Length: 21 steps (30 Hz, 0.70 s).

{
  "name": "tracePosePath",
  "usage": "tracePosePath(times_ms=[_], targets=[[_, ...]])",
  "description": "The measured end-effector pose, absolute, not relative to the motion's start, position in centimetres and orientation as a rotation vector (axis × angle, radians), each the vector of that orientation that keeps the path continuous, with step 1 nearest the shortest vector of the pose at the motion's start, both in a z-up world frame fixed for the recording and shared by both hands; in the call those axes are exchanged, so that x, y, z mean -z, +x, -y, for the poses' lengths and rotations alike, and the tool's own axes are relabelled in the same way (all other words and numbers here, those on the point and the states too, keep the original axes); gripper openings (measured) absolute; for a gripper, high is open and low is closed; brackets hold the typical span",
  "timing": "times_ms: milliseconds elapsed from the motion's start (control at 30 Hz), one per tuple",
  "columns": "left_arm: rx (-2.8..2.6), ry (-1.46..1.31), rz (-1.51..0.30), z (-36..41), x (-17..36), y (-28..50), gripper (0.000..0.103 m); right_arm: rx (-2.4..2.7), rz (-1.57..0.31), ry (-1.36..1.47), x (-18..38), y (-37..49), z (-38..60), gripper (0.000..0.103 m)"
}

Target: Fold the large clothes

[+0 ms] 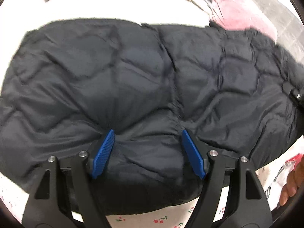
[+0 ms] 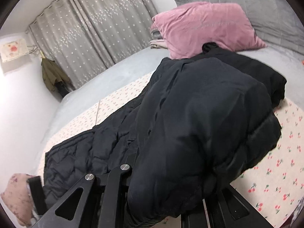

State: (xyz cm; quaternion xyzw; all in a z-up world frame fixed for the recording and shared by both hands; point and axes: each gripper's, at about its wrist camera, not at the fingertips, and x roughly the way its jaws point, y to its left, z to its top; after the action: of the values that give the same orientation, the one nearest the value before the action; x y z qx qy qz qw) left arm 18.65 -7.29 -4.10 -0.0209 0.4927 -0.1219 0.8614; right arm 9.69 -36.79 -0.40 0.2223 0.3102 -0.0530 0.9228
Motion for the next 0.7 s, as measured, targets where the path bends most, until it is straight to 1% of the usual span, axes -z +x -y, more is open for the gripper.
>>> tracePosePath(times_ms=[100, 133, 200, 267, 367, 433, 500, 567, 600, 700], targets=[[0.2, -0.028, -0.916, 5.3, 1.5, 18.0, 0.075, 0.102, -0.628, 0.465, -0.4, 8.7, 37.0, 0.014], [0.178, -0.051, -0.905, 4.4, 1.3, 17.9, 0.075, 0.098, -0.621, 0.466, -0.4, 8.2, 36.8, 0.014], [0.177, -0.135, -0.951, 2.3, 2.1, 18.0, 0.075, 0.082, -0.602, 0.478, -1.0, 8.3, 36.1, 0.014], [0.211, -0.2, -1.03, 1.2, 4.2, 19.1, 0.075, 0.067, -0.574, 0.447, -1.7, 8.4, 34.7, 0.014], [0.2, -0.132, -1.028, 2.2, 5.4, 19.6, 0.075, 0.029, -0.533, 0.346, -3.6, 7.7, 30.9, 0.014], [0.217, -0.117, -1.024, 2.2, 5.3, 19.5, 0.076, 0.007, -0.506, 0.26, -4.6, 7.7, 28.4, 0.014], [0.25, -0.19, -1.024, 1.2, 4.6, 19.1, 0.076, -0.005, -0.49, 0.185, -5.2, 7.6, 26.5, 0.014], [0.281, -0.321, -1.016, -0.9, 3.9, 19.0, 0.075, -0.004, -0.47, 0.099, -5.8, 7.7, 24.6, 0.014], [0.287, -0.391, -1.008, -2.5, 3.6, 19.0, 0.075, 0.001, -0.462, 0.067, -5.9, 7.8, 23.7, 0.014], [0.256, -0.491, -0.953, -6.9, 2.3, 18.7, 0.075, -0.005, -0.452, 0.02, -6.3, 8.2, 21.8, 0.015]])
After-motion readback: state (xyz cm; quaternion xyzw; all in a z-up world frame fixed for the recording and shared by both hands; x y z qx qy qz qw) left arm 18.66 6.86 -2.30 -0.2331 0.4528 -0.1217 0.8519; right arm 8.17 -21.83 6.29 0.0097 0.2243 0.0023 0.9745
